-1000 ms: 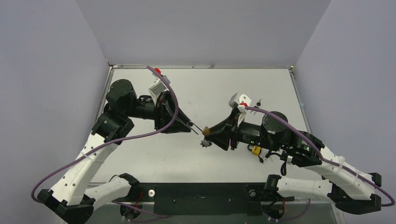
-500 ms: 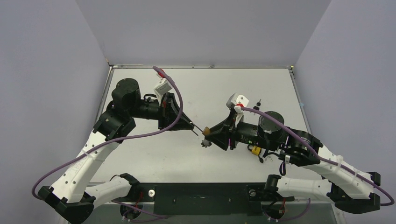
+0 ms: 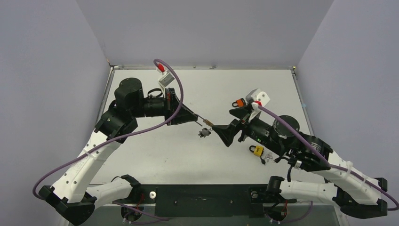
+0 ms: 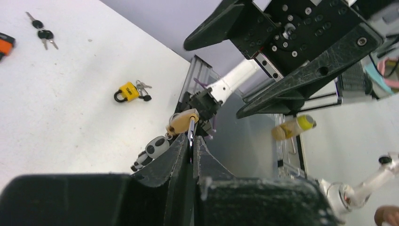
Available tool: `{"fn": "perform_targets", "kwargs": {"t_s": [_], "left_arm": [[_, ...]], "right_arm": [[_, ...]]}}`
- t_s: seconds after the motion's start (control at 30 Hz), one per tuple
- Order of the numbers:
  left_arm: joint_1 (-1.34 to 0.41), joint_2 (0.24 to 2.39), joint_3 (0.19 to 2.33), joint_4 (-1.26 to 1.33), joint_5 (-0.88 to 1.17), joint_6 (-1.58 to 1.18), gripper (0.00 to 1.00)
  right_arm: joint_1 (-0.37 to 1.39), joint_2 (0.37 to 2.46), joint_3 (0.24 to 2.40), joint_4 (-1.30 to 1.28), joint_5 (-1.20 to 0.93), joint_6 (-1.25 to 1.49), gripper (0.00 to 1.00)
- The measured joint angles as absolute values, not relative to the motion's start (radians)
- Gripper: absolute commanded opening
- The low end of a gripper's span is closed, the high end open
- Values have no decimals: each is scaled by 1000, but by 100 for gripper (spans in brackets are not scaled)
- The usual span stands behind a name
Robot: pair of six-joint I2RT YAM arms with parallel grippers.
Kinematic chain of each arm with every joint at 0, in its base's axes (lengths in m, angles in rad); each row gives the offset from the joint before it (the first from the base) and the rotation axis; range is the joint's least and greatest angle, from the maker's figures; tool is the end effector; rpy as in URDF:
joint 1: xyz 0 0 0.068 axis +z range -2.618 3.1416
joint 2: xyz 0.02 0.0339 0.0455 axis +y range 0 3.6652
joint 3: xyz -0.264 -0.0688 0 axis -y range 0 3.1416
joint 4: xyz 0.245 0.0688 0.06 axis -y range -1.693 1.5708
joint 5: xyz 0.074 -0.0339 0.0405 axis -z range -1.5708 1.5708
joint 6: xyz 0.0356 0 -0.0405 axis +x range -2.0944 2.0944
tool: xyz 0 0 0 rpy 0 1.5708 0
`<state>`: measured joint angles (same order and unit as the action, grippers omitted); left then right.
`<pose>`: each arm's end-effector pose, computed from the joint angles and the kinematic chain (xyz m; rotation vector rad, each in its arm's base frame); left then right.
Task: Lock with the key
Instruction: Lock the lock.
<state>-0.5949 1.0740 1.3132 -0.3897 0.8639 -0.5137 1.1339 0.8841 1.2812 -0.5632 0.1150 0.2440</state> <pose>0.1621 -0.1424 0.4474 0.7840 1.7652 -1.5164 0.0728 0.1462 0.4497 -0.7043 1.6833 0.8996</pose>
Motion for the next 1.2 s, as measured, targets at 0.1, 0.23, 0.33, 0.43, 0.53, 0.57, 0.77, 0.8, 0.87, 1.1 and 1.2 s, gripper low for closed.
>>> {"fn": "perform_targets", "kwargs": {"t_s": [0.1, 0.23, 0.33, 0.43, 0.53, 0.57, 0.77, 0.8, 0.87, 1.1, 1.2], "left_arm": [[-598, 1074, 1337, -386, 796, -564, 0], [-606, 1060, 1369, -353, 725, -631, 0], [-607, 1044, 1394, -331, 690, -674, 0], [-608, 1037, 1431, -315, 665, -702, 0], [-609, 1028, 1464, -292, 652, -722, 0], [-609, 1022, 1470, -288, 650, -726, 0], [-614, 990, 1476, -284, 639, -733, 0], [-614, 986, 1476, -284, 633, -734, 0], [-614, 981, 1476, -284, 629, -739, 0], [-615, 973, 1477, -284, 603, -760, 0], [-615, 971, 1477, -284, 586, -775, 0]], "right_arm": [[1134, 815, 1233, -496, 212, 214, 88], [1134, 762, 1203, -411, 259, 167, 88], [1132, 768, 1206, -348, 237, 144, 86], [1131, 793, 1215, -310, 194, 125, 86], [1095, 822, 1224, -270, 96, 117, 84], [1068, 832, 1227, -258, 56, 120, 84], [861, 915, 1261, -161, -283, 216, 83], [842, 929, 1265, -147, -339, 235, 83], [817, 954, 1275, -121, -438, 263, 82], [790, 1009, 1305, -30, -680, 355, 79], [785, 1010, 1305, 2, -725, 385, 77]]}}
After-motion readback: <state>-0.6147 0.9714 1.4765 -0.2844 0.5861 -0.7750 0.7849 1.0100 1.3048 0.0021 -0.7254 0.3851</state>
